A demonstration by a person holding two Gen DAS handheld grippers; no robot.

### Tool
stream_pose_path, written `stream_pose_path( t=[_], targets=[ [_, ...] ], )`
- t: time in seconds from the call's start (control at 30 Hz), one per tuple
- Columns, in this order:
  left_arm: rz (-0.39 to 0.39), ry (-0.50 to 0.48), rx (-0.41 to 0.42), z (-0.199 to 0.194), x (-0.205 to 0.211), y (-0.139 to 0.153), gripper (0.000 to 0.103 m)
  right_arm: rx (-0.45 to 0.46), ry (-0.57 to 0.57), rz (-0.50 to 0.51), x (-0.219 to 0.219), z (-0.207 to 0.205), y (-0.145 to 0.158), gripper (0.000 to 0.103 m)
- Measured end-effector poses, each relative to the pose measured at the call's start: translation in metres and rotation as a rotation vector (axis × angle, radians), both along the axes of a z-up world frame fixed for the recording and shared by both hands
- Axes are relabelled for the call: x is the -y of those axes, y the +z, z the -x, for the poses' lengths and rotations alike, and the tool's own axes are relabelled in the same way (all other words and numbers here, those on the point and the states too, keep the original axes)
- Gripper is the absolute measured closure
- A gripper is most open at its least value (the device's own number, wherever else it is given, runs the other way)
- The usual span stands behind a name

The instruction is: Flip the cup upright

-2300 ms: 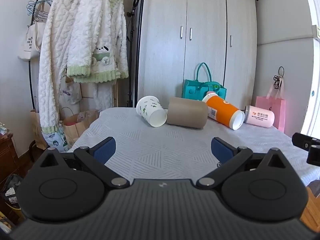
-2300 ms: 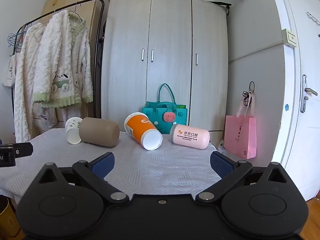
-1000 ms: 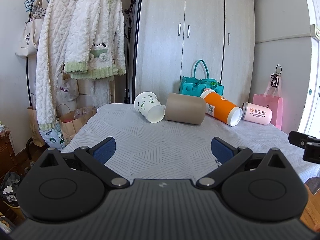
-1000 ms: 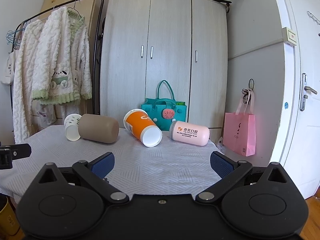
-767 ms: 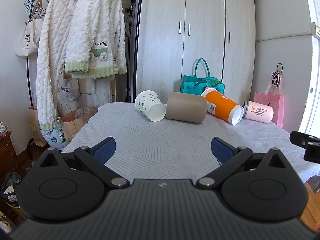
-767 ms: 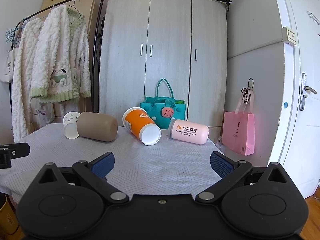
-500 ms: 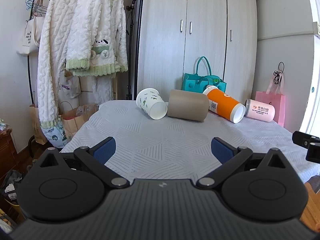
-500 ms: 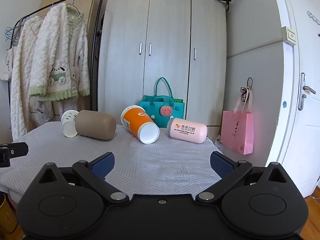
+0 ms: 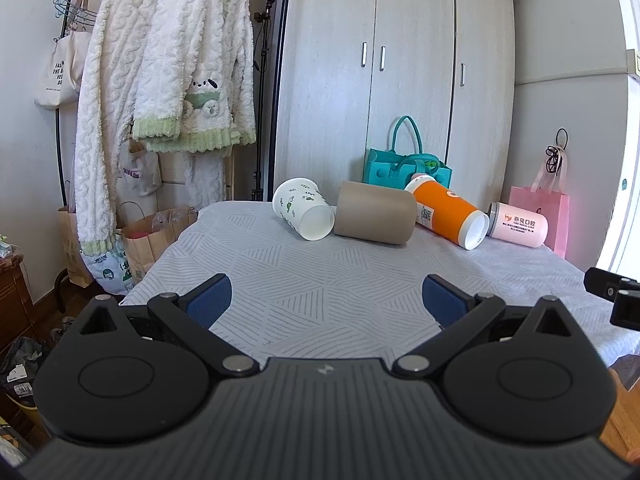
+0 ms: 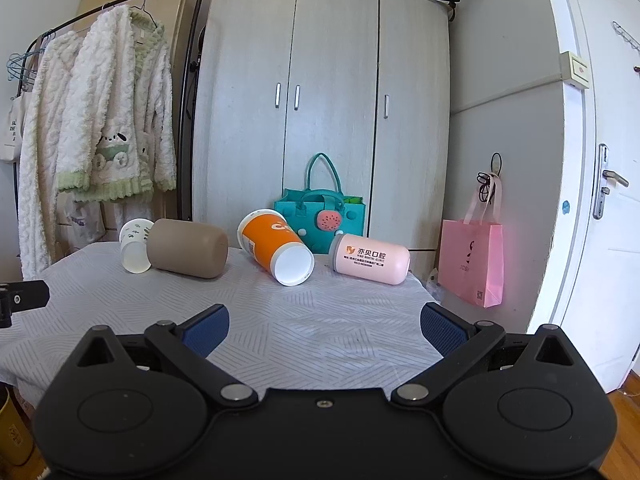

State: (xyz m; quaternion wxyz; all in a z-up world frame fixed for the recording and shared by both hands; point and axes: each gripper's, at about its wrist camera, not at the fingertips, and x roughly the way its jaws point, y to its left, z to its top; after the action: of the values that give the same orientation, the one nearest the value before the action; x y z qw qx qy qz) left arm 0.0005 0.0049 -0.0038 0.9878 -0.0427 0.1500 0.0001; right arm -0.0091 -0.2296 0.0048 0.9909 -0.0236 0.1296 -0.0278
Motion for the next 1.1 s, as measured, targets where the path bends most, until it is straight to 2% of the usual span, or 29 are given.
stream_pose_path(
  t=[0.43,0.63,0.77,0.93,1.1],
  targets=[
    [0.001,0.004,-0.027,-0.005,0.001,-0.002,0.0,-0.014,-0.005,-0.001,0.002,-0.004,-0.002,0.0],
    [-0.018,0.006,-0.093,-0.014,0.002,0.002,0.0,-0.031,0.003,-0.018,0.004,-0.008,0.003,0.0],
    [-0.048,-0.007,-0.151,-0.021,0.004,0.004,0.0,-0.011,0.032,-0.026,0.01,-0.006,0.01,0.0],
    [-0.018,-0.096,-0.23,-0.034,-0.004,0.012,0.0,0.014,0.109,-0.027,0.02,-0.007,0.021,0.0],
    [-0.014,-0.1,-0.237,-0.049,-0.022,0.036,0.0,-0.041,0.2,-0.061,0.038,-0.023,0.038,0.0]
  ],
)
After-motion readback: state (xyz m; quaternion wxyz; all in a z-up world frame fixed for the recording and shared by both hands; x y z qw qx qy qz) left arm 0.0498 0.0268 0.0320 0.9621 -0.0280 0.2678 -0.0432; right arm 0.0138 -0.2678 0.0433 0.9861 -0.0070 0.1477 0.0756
